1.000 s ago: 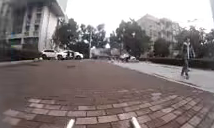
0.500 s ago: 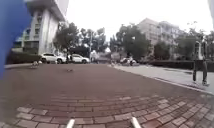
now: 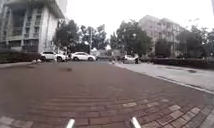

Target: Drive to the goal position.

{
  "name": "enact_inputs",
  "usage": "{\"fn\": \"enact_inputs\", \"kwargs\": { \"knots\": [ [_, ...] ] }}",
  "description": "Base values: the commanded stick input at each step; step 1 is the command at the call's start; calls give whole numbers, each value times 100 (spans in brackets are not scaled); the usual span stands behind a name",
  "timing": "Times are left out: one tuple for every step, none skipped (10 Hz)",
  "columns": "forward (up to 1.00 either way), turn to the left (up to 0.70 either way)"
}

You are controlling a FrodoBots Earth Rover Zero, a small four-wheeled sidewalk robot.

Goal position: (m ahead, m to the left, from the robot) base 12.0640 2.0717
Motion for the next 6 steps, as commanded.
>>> {"fn": "enact_inputs", "kwargs": {
  "knots": [
    [70,0],
    [70,0],
    [70,0],
    [70,0],
    [70,0],
    [70,0]
  ]
}}
